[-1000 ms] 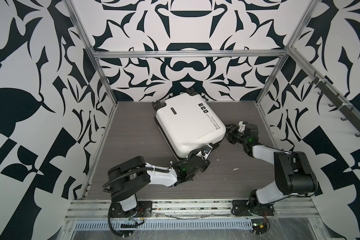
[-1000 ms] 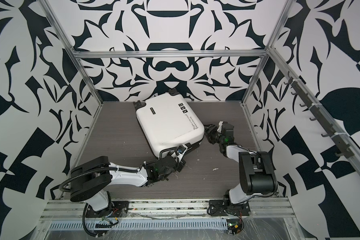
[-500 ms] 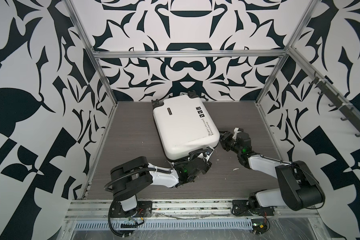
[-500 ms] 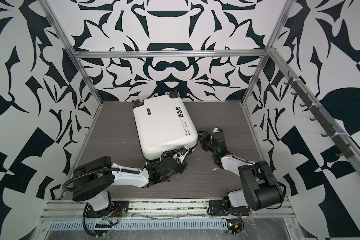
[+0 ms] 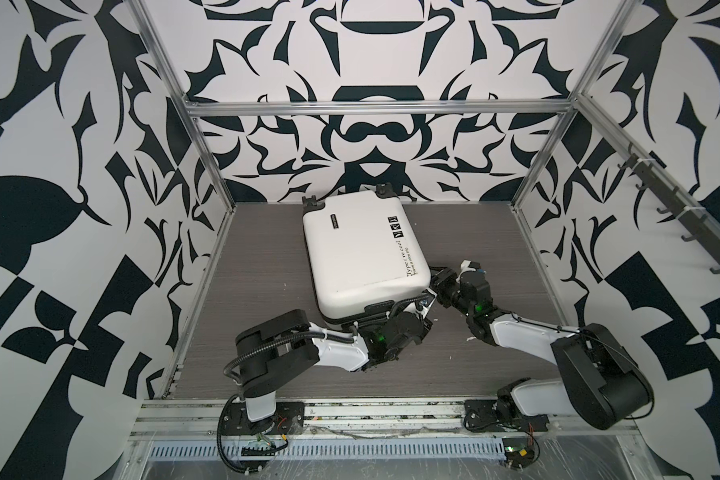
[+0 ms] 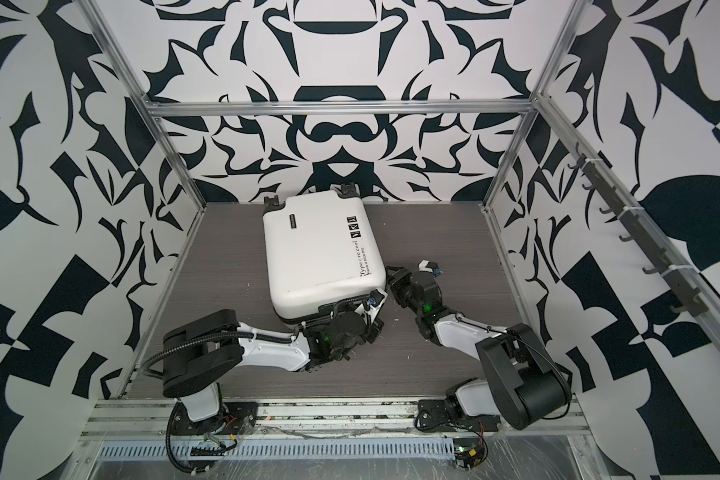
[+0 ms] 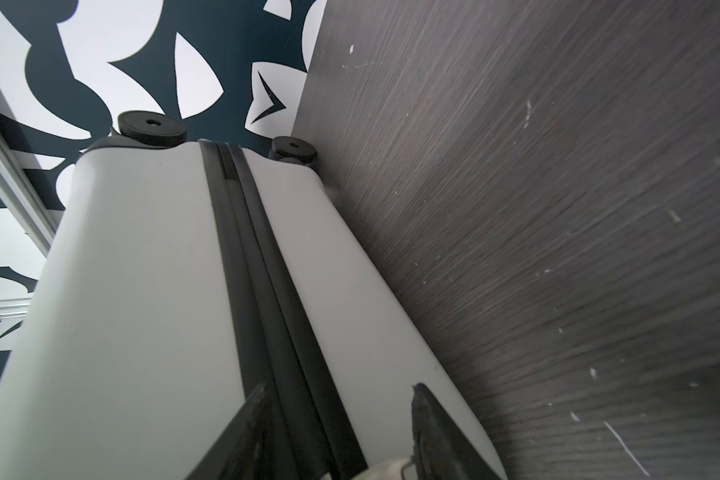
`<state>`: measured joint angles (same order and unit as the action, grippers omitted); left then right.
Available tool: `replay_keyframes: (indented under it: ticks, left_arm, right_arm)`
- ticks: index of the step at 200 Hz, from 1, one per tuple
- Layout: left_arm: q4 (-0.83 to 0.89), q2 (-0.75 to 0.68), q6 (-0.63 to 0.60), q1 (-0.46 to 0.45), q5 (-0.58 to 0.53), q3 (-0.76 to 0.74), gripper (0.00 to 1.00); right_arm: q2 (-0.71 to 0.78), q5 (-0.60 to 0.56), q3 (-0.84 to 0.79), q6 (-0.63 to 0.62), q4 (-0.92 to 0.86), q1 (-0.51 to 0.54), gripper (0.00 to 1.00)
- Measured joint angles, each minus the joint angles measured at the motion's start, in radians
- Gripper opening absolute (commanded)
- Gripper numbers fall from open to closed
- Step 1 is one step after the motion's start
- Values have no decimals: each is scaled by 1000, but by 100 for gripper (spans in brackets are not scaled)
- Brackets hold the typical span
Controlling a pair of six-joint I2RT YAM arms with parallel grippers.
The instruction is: Pack the luggage
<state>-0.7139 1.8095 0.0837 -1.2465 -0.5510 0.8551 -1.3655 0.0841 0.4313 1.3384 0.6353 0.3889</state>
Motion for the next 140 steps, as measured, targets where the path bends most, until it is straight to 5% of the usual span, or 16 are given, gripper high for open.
replay_keyframes:
  ticks: [140]
  left_arm:
    - [-19,58,-24,0,-43,61,0]
  right_arm:
    - [19,-76,-45,3,-5,39,54]
